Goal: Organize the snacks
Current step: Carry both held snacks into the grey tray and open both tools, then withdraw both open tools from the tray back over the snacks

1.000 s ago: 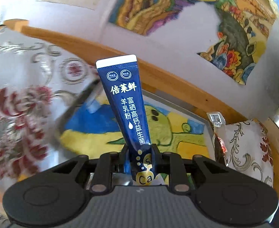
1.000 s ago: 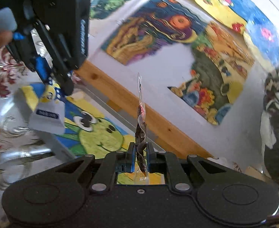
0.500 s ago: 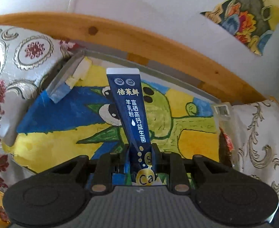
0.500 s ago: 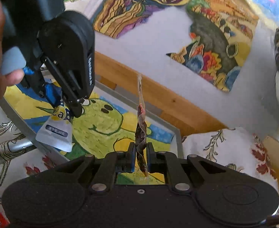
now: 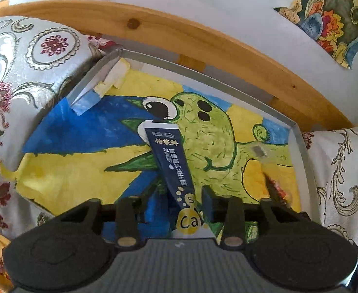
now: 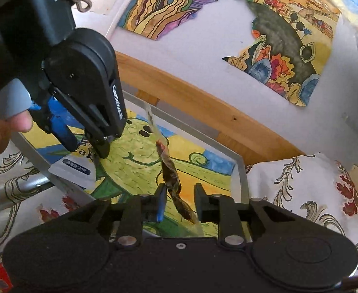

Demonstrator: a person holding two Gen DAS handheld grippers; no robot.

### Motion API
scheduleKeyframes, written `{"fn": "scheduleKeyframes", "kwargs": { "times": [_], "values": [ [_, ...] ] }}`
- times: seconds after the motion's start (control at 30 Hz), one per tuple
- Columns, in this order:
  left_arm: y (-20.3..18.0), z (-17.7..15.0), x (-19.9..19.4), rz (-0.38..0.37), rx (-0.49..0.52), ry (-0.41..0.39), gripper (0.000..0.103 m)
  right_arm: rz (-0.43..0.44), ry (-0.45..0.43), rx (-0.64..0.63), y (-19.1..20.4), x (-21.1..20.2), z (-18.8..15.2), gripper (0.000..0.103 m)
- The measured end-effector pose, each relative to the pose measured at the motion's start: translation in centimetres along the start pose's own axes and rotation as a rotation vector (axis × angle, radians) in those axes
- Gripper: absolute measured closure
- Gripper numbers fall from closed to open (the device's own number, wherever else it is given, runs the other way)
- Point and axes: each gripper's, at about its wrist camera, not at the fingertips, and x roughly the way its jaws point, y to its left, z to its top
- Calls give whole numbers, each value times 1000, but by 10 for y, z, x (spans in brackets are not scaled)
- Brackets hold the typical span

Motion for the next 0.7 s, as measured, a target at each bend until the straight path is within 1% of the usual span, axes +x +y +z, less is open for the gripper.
{"fn": "scheduleKeyframes", "kwargs": {
  "times": [0.07, 0.1, 0.17, 0.23, 0.27, 0.37, 0.47, 0.57, 0.7],
  "values": [
    [2, -1, -4, 4, -5, -8, 43, 5, -6, 1, 0, -1, 0, 65],
    [3, -2, -6, 7, -7, -13, 40, 10, -8, 5, 0, -2, 1, 63],
    [7, -2, -12, 11, -12, -25, 30, 24, -13, 25, -2, -4, 3, 51],
    [12, -3, -18, 16, -18, -41, 24, 37, -22, 49, -4, -6, 4, 45],
    [13, -3, -21, 18, -20, -49, 21, 46, -25, 64, -5, -7, 5, 41],
    [18, -3, -30, 30, -18, -66, 16, 76, -32, 129, -12, -11, 9, 32],
    [22, -5, -42, 38, -13, -86, 11, 81, -48, 167, -16, -17, 11, 25],
    [25, -11, -57, 50, 6, -131, 5, 85, -66, 197, -18, -25, 12, 19],
    [28, -21, -80, 63, 37, -189, 2, 88, -101, 215, -19, -42, 14, 14]
  ]
}}
